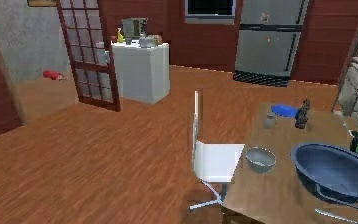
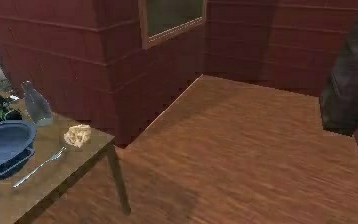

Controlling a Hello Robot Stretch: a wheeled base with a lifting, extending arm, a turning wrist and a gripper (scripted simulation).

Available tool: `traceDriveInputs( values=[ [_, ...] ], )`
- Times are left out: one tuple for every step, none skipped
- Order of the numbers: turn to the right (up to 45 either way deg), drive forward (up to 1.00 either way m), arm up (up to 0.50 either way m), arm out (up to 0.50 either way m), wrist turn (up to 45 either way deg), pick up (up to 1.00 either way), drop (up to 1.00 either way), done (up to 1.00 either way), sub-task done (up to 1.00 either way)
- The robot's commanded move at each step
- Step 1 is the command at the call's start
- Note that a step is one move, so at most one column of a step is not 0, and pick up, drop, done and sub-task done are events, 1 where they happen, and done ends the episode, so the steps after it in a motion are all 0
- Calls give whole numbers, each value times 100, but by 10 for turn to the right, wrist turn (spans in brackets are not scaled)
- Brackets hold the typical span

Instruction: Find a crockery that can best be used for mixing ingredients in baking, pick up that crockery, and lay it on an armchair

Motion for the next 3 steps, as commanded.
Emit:
traceDriveInputs(
  values=[
    [-450,0,0,0,0,0,0,0,0],
    [-180,0,0,0,0,0,0,0,0],
    [450,0,0,0,0,0,0,0,0]
  ],
)
